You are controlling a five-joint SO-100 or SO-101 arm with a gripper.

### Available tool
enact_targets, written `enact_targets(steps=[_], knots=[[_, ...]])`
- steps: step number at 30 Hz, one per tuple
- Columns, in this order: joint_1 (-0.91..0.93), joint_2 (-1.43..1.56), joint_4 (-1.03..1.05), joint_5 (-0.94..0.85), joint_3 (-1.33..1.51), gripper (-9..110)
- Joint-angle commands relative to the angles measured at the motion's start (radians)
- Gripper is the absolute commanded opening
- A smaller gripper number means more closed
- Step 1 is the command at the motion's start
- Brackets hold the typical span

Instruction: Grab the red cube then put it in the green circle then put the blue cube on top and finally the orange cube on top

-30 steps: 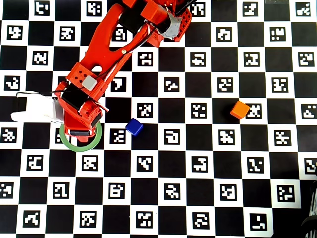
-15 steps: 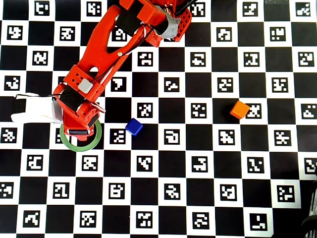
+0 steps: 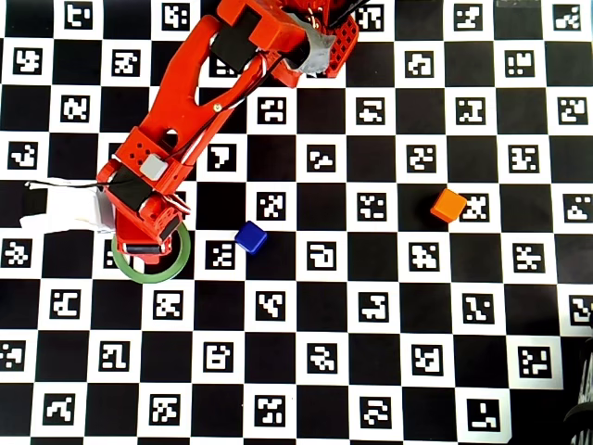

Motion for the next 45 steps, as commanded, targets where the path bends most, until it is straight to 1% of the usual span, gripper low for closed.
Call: enact_targets(steps=[1, 37, 45], knots=[[0.011, 0.035, -0.014, -0.006, -0.055, 0], [-0.012, 0.023, -0.043, -0.002, -0.060, 1], [-0.011, 0.028, -0.048, -0.002, -0.051, 8]])
